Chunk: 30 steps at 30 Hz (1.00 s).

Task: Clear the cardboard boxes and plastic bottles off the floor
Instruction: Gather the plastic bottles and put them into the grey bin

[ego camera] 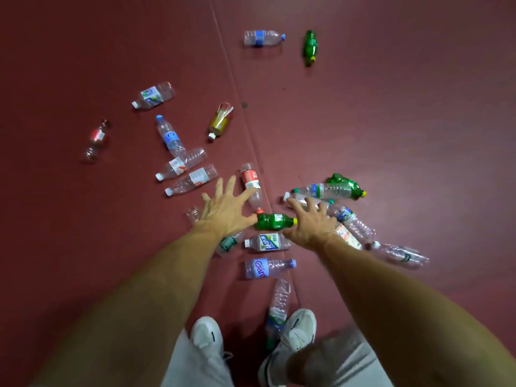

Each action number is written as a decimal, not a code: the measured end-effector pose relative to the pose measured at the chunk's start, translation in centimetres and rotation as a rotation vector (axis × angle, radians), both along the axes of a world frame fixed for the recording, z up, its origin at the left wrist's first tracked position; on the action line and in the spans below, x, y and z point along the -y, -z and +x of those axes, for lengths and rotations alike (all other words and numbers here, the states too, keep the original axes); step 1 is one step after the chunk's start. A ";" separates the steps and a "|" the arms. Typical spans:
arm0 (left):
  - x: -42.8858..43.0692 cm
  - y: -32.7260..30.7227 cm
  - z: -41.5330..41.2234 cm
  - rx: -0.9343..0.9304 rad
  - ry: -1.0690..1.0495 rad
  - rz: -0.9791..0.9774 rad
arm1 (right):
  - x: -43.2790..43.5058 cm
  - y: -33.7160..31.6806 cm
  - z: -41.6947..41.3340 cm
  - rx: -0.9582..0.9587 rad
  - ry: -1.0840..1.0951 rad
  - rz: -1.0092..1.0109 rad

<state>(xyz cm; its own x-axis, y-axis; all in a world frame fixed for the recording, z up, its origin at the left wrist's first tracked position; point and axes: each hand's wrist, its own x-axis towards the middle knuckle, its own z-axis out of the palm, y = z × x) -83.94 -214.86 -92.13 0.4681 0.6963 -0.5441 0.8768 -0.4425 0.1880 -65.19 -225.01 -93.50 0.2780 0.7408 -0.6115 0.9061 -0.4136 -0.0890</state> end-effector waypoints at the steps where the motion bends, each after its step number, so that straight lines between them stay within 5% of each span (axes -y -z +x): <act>1: -0.1 3.3 0.4 -0.003 0.008 0.003 | -0.2 3.3 0.5 -0.005 -0.014 -0.004; 8: 1.0 24.8 1.6 -0.025 0.055 -0.052 | -0.3 23.6 2.4 -0.087 -0.035 -0.043; 13: 2.3 33.4 0.5 -0.043 0.038 -0.109 | -1.5 31.7 2.3 -0.141 -0.044 -0.007; 30: 3.3 36.9 -3.3 0.061 -0.138 -0.138 | -3.6 33.3 2.8 -0.039 -0.021 -0.009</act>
